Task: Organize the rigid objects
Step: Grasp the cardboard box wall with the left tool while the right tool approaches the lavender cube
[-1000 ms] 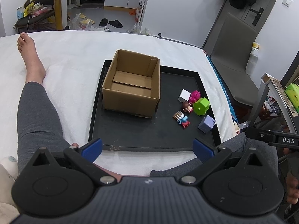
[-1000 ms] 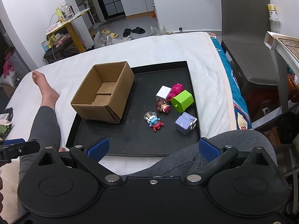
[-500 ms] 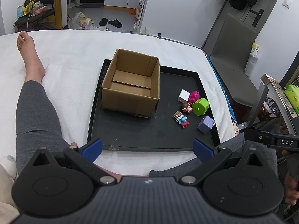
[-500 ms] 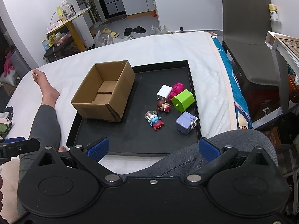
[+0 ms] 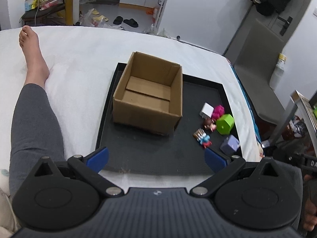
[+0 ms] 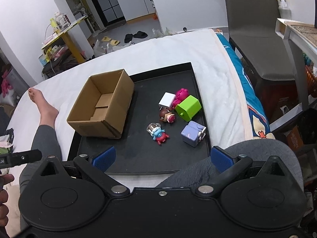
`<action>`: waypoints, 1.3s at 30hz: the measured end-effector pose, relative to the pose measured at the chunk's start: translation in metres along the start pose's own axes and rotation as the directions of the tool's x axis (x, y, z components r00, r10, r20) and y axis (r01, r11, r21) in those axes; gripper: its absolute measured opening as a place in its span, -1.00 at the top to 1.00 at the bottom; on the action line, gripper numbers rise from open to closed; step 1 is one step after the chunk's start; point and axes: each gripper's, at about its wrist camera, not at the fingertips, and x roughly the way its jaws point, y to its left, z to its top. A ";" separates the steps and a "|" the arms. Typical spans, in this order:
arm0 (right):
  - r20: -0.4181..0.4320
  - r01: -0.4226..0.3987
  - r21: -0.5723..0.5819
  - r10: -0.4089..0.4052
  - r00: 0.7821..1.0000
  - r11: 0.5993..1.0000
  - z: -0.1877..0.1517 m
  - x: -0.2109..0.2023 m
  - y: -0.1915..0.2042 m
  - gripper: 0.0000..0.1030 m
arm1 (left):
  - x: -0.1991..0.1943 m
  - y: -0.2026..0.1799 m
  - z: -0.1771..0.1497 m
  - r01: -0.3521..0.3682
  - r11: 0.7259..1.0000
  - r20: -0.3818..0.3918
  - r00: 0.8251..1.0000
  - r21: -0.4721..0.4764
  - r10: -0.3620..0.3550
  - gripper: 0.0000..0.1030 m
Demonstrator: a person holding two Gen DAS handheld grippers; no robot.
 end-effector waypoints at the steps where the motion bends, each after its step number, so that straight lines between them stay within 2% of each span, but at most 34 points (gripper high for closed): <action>1: -0.003 -0.005 0.005 0.005 1.000 1.000 0.002 0.003 -0.002 -1.00 | 0.003 0.001 0.003 -0.001 1.000 -0.002 1.000 -0.007 0.001 -0.98; 12: -0.056 -0.010 0.025 0.011 0.998 1.000 0.018 0.041 -0.008 -0.97 | 0.038 0.018 0.029 -0.009 0.995 0.018 1.000 -0.096 0.011 -0.93; 16: -0.076 0.001 0.038 0.002 0.997 0.999 0.024 0.053 -0.012 -0.85 | 0.049 0.022 0.038 -0.027 0.992 0.027 0.999 -0.125 0.031 -0.93; 20: -0.089 0.011 0.059 -0.006 0.996 0.998 0.031 0.063 -0.015 -0.85 | 0.060 0.027 0.044 -0.028 0.988 0.041 0.999 -0.153 0.034 -0.92; 27: -0.127 -0.004 0.112 0.018 0.992 0.994 0.038 0.080 -0.023 -0.76 | 0.082 0.035 0.057 -0.022 0.986 0.042 0.999 -0.168 0.029 -0.75; 29: -0.133 0.002 0.121 0.014 0.991 0.993 0.039 0.085 -0.025 -0.71 | 0.088 0.039 0.061 -0.033 0.984 0.051 0.998 -0.175 0.042 -0.73; 33: -0.149 0.010 0.146 0.012 0.989 0.989 0.041 0.091 -0.030 -0.50 | 0.102 0.044 0.067 -0.044 0.981 0.036 0.998 -0.191 0.052 -0.48; 37: -0.172 0.036 0.160 -0.008 0.985 0.986 0.043 0.100 -0.035 -0.35 | 0.116 0.049 0.071 -0.074 0.979 0.022 0.997 -0.189 0.079 -0.41; 39: -0.185 0.042 0.176 -0.009 0.983 0.984 0.044 0.104 -0.037 -0.21 | 0.123 0.051 0.071 -0.079 0.978 0.014 0.996 -0.195 0.083 -0.33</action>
